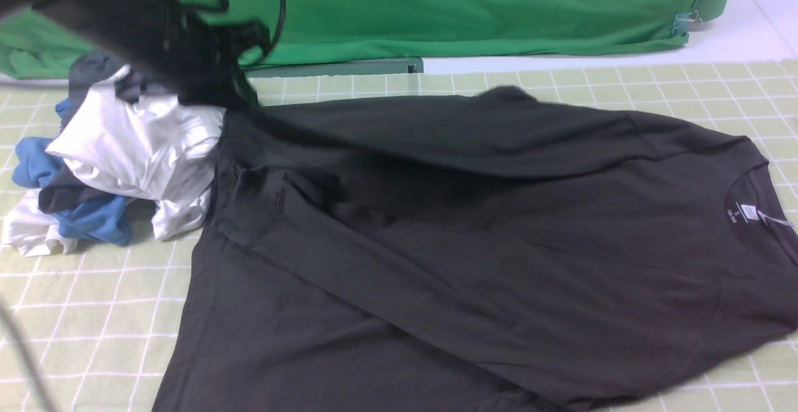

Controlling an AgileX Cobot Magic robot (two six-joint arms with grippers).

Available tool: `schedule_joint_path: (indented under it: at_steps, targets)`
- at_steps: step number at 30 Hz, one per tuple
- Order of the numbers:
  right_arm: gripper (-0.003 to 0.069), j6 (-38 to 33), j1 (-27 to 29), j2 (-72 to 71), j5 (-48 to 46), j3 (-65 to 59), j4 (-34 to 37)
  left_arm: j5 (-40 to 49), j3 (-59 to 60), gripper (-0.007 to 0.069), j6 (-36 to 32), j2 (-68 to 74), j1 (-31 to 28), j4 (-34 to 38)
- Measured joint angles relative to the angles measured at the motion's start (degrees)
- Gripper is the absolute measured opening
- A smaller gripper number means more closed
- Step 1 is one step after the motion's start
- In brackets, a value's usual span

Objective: Fold a long-sleeved shirt over a green coffee tablecloth.
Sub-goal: 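Fold the left side of the dark shirt inward over its body with the left gripper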

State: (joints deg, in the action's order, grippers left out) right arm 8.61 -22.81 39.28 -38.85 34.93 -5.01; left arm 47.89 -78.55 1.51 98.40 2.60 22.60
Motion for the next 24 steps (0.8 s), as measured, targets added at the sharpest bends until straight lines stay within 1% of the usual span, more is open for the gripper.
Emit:
schedule_joint_path:
  at_steps: [3, 5, 6, 9, 14, 18, 20, 22, 24]
  targets:
    - [0.0000, 0.06, 0.00, 0.06, 0.44, 0.00, -0.06, -2.53, 8.79, 0.0015, 0.59, -3.83, 1.18, -0.06]
    - [0.0000, 0.06, 0.00, 0.06, 0.49, 0.00, -0.06, -3.93, 11.37, 0.0015, 1.05, -5.02, 1.58, -0.06]
    - [0.0000, 0.06, 0.00, 0.06, 0.63, 0.00, -0.06, -5.88, 15.22, 0.0015, 1.36, -6.26, 2.12, -0.06]
    - [0.0000, 0.06, 0.00, 0.06, 0.70, 0.00, -0.06, -8.47, 20.59, 0.0015, 2.25, -7.91, 2.64, 0.19]
    - [0.0002, 0.06, 0.00, 0.06, 0.80, 0.00, -0.06, -10.15, 25.66, 0.0015, 2.40, -8.19, 2.66, 0.20]
    - [0.0006, 0.06, 0.00, 0.06, 0.80, 0.00, -0.10, -11.08, 27.25, 0.0021, 2.40, -8.19, 2.66, 0.20]
    - [0.0006, 0.06, 0.00, 0.06, 0.80, 0.00, -0.10, -11.13, 27.31, 0.0034, 2.42, -8.19, 2.66, 0.20]
    - [0.0008, 0.06, 0.00, 0.06, 0.80, 0.00, -0.10, -10.93, 27.31, 0.0062, 2.42, -8.19, 2.66, 0.14]
    - [0.0008, 0.06, 0.00, 0.06, 0.80, 0.00, -0.10, -10.46, 27.31, 0.0115, 2.42, -8.19, 2.66, -0.09]
